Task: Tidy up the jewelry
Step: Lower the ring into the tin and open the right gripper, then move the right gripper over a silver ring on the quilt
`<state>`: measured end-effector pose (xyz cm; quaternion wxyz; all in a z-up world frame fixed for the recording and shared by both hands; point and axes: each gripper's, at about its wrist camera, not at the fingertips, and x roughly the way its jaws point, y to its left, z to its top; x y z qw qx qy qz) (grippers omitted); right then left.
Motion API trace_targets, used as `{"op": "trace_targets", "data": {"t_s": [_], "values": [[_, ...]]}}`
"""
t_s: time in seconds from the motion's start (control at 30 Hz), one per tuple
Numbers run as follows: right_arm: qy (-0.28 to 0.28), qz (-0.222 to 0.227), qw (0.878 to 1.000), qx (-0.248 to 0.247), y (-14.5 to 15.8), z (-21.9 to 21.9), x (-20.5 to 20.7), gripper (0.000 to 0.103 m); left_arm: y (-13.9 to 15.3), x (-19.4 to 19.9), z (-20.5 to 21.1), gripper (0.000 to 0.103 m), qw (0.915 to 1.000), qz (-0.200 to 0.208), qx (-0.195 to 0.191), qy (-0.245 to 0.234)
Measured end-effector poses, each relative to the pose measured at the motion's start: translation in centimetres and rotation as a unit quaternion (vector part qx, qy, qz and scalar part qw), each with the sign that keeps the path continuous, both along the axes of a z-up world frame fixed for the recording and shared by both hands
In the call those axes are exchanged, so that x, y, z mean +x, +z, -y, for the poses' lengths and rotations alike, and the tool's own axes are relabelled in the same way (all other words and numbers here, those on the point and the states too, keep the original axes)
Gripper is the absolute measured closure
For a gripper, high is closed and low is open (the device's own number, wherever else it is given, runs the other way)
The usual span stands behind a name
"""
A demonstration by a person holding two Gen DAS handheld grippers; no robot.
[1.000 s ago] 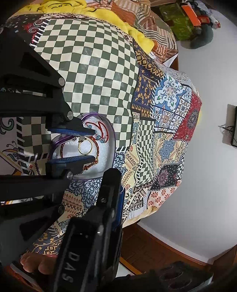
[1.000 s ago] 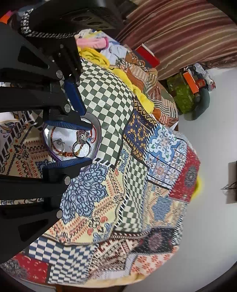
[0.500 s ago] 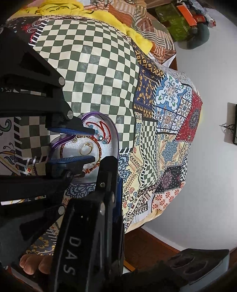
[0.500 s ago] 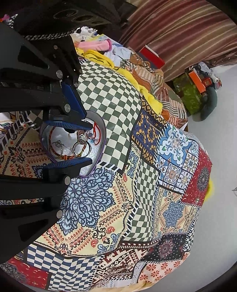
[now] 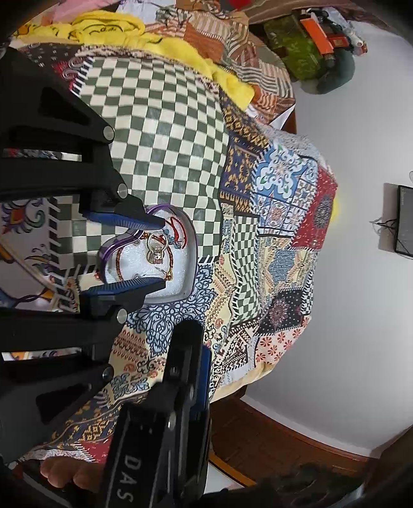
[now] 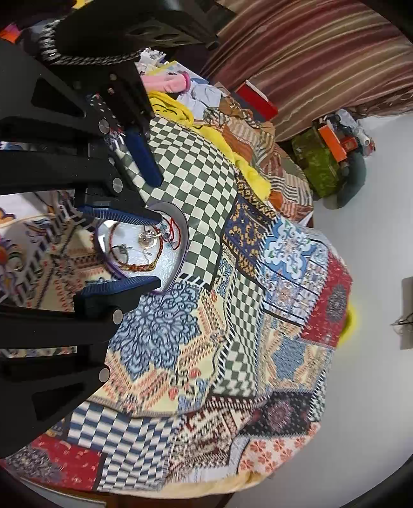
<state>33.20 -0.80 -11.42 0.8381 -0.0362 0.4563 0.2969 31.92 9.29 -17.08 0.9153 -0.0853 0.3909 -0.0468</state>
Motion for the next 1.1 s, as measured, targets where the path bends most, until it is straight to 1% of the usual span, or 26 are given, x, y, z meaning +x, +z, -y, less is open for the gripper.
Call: {"op": "trace_targets", "data": {"t_s": [0.2,0.3,0.37,0.43,0.6,0.7,0.8,0.9,1.1], "values": [[-0.011,0.034,0.999,0.003,2.3,1.9,-2.9,0.073,2.6,-2.3,0.2,0.073,0.9998,0.017,0.006,0.002],[-0.015,0.047,0.999,0.002,3.1,2.9,-4.5,0.073,4.1,-3.9,0.6,0.073,0.9994,0.03,0.019,0.001],[-0.017,0.056,0.998,0.004,3.6,3.7,-5.5,0.073,4.9,-4.8,1.0,0.071,0.999,0.037,0.025,-0.001],[-0.019,0.06,0.998,0.008,4.0,4.5,-6.5,0.073,5.6,-5.8,1.4,0.066,0.9987,0.044,0.027,-0.003],[-0.033,0.08,0.996,-0.002,4.4,6.6,-8.6,0.073,6.7,-8.1,2.6,0.065,0.998,0.055,0.028,-0.015],[-0.041,0.08,0.996,-0.004,4.2,7.7,-9.3,0.073,6.7,-9.1,3.3,0.064,0.998,0.051,0.029,-0.023],[-0.047,0.08,0.996,-0.016,3.4,8.5,-10.1,0.073,6.0,-10.0,4.0,0.063,0.9982,0.042,0.028,-0.032],[-0.043,0.071,0.996,-0.03,2.1,8.8,-11.0,0.073,5.0,-10.8,4.5,0.063,0.9982,0.03,0.031,-0.041],[-0.034,0.051,0.996,-0.066,-1.7,9.0,-13.1,0.073,2.6,-11.8,5.3,0.063,0.9978,0.005,0.039,-0.054]]}}
